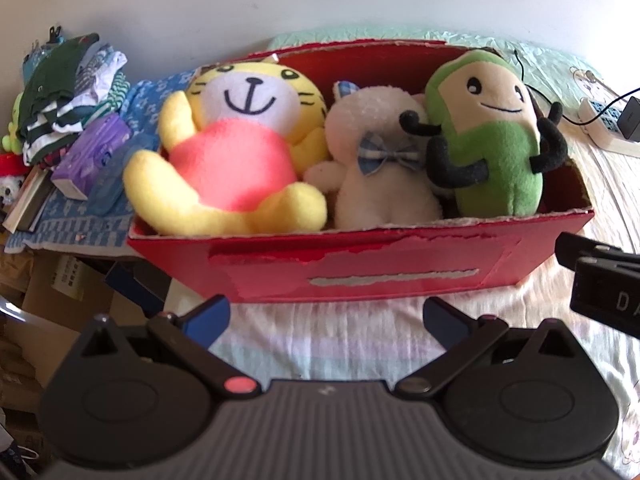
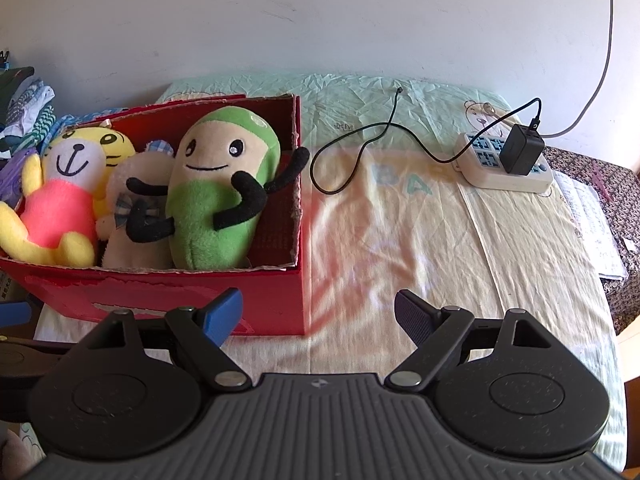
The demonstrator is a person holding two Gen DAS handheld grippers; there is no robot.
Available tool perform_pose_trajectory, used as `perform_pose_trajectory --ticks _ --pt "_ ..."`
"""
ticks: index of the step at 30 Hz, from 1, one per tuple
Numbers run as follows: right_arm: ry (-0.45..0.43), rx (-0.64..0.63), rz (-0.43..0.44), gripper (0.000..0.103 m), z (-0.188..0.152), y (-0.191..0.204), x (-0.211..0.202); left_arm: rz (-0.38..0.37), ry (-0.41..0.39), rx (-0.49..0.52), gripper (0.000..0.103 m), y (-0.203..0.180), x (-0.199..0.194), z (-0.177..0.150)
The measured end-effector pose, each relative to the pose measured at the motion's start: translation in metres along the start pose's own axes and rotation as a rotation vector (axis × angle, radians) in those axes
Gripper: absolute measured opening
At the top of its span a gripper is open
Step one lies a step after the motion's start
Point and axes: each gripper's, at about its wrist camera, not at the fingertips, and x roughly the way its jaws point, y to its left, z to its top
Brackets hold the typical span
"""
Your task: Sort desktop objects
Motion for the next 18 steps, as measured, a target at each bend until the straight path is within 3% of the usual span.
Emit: perform_pose_trajectory --ticks 18 --pt "-0.032 -0.015 0.018 0.085 0.019 -0.004 -0.006 0.003 -0.053 -0.039 0.102 -0.002 -0.023 0.019"
